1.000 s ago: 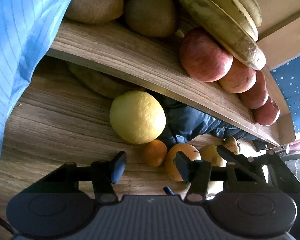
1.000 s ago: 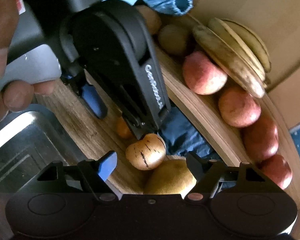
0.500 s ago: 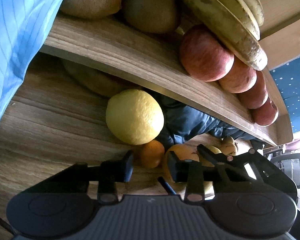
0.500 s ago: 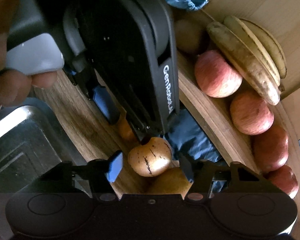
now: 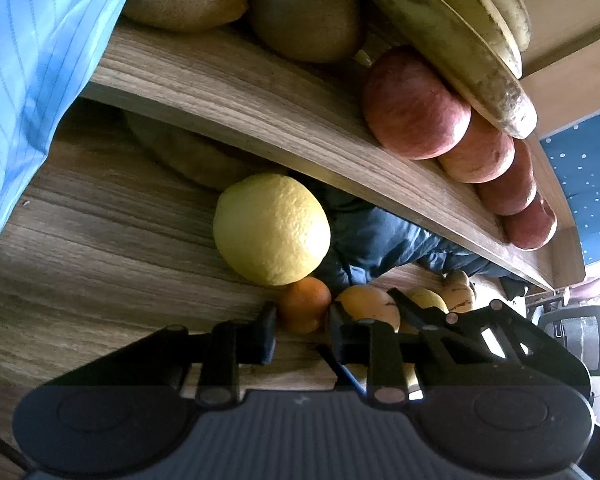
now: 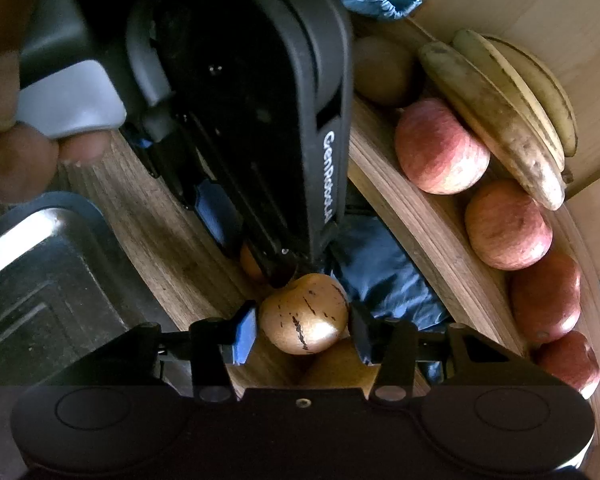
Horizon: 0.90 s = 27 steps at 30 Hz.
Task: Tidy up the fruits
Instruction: 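Grasp a small orange with the left tool while the right tool grasps a striped fruit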
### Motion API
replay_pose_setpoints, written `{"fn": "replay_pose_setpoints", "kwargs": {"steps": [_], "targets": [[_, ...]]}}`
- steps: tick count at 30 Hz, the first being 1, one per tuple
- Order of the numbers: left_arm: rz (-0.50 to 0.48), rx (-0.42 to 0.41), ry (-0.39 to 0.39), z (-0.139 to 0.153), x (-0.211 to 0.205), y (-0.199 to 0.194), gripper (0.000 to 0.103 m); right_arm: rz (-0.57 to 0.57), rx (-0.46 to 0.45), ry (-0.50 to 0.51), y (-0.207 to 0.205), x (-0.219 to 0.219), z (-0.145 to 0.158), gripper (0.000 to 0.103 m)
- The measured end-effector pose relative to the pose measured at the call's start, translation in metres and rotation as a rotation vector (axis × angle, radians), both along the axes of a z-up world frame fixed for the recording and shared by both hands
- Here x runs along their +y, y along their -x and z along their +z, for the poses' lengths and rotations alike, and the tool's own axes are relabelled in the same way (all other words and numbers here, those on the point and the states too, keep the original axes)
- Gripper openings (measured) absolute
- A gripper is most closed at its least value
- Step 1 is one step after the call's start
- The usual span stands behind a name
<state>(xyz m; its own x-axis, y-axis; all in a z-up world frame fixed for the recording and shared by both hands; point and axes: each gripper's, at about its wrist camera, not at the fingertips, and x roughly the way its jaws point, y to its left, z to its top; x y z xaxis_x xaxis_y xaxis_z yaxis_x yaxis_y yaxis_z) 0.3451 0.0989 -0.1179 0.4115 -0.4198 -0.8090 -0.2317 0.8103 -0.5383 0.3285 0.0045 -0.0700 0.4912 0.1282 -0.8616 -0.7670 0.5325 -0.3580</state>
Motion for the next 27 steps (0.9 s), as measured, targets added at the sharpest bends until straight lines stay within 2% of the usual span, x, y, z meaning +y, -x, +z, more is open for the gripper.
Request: {"fn": "replay_pose_setpoints", "kwargs": {"steps": [11, 27], "targets": [[0.006, 0.017, -0.006, 0.005, -0.005, 0.004, 0.029, 0.003, -0.001, -0.024, 0.011, -0.002, 0.004, 0.050], [0.005, -0.019, -0.041, 0.023, -0.006, 0.023, 0.029, -0.024, -0.028, -0.059, 0.038, -0.014, 0.021, 0.050]]}}
